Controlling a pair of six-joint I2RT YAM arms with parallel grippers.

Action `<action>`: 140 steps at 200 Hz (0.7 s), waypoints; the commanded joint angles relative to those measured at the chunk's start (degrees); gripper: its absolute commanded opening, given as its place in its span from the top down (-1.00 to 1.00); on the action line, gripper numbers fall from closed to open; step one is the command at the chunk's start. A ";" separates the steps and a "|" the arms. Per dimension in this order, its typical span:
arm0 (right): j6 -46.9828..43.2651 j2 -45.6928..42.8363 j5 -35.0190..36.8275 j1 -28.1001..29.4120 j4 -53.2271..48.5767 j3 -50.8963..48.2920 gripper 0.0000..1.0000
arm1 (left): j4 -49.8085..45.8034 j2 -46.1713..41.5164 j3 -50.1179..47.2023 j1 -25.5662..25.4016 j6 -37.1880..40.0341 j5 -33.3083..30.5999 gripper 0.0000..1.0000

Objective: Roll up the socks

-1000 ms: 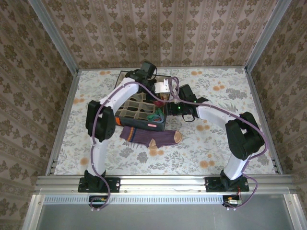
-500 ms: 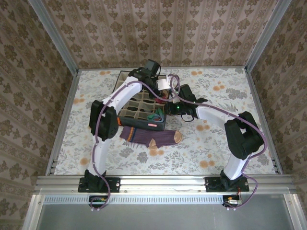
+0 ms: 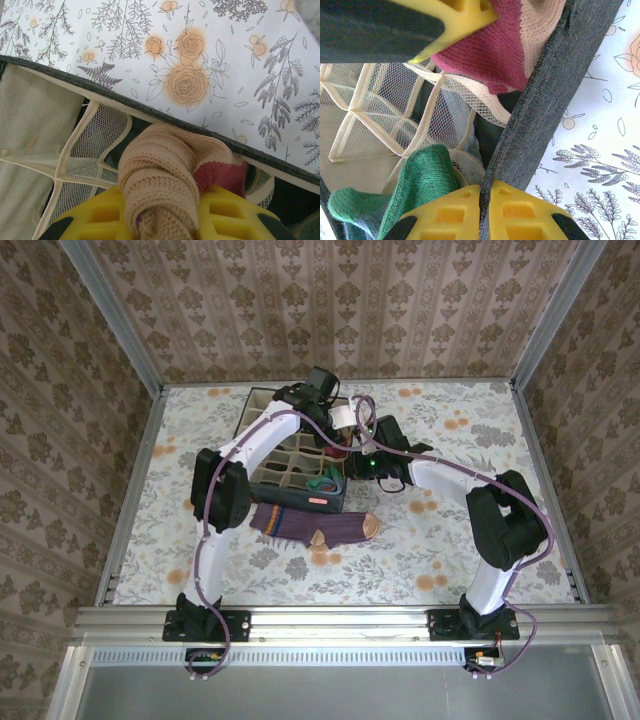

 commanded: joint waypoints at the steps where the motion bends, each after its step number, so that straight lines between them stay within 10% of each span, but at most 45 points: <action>1: -2.45 3.42 0.52 1.29 -2.71 -0.84 0.96 | -0.50 3.94 0.06 1.33 -4.87 -4.27 1.00; 140: -1.79 5.73 -4.34 0.70 1.41 -1.45 1.00 | -6.01 8.15 3.91 -1.02 -4.27 -8.41 1.00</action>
